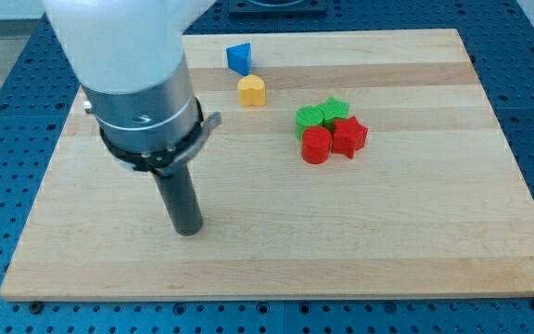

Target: Move your arm towards the bottom of the yellow hexagon

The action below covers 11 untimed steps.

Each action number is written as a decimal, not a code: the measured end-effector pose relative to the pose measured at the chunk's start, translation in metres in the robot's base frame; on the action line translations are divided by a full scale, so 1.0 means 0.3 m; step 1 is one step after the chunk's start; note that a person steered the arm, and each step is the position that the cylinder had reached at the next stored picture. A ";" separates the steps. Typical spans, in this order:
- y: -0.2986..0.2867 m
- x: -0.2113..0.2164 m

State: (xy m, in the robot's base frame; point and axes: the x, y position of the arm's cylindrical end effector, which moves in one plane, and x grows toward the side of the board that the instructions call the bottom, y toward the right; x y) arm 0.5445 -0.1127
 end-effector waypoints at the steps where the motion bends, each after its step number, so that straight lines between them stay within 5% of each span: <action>1: -0.039 -0.031; 4: -0.209 -0.105; 11: -0.277 -0.317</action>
